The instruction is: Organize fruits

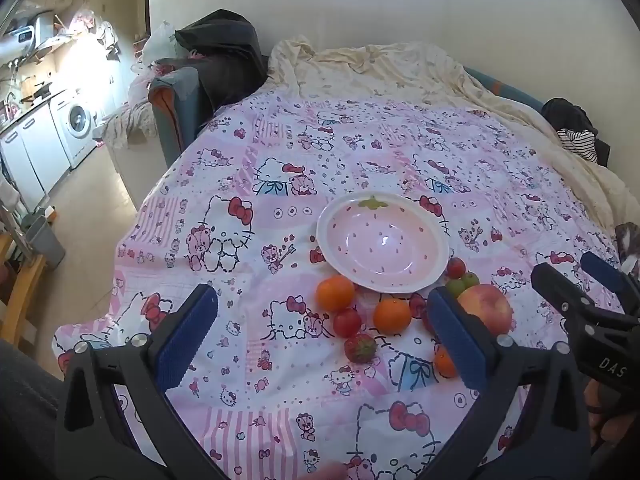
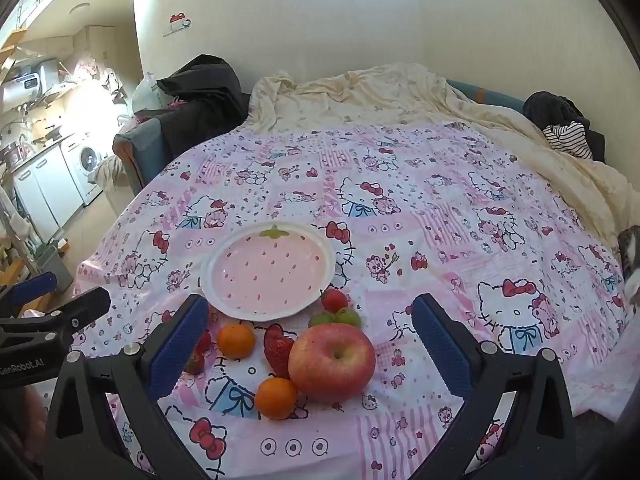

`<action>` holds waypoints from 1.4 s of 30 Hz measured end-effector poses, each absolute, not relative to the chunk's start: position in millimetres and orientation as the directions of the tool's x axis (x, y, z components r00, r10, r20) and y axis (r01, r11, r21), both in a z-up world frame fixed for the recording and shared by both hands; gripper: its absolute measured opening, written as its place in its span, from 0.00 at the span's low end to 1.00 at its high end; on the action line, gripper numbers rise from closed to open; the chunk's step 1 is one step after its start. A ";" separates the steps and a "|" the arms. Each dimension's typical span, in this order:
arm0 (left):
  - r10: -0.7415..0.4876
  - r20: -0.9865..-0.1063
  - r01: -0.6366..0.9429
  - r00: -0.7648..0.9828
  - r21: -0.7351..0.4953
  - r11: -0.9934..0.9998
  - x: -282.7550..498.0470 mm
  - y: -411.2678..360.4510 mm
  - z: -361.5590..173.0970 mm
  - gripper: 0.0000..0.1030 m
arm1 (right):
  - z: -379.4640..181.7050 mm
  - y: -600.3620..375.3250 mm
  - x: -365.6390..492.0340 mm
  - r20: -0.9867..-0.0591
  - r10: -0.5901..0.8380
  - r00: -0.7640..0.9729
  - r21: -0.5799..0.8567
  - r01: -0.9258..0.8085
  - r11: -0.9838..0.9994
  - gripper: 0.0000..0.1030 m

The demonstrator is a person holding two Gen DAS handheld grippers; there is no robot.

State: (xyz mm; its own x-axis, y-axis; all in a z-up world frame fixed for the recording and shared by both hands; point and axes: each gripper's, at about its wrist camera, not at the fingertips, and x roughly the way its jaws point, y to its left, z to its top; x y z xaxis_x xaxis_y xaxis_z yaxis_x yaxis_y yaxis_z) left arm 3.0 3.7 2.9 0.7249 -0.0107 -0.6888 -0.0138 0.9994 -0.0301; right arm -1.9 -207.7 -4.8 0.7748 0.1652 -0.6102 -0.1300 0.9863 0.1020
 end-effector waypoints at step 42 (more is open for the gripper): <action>-0.005 -0.670 -0.029 0.742 -0.039 0.999 -0.6 2.5 3.7 1.00 | -9.7 -207.0 -2.8 -0.621 0.159 0.767 0.096 -0.128 0.987 1.00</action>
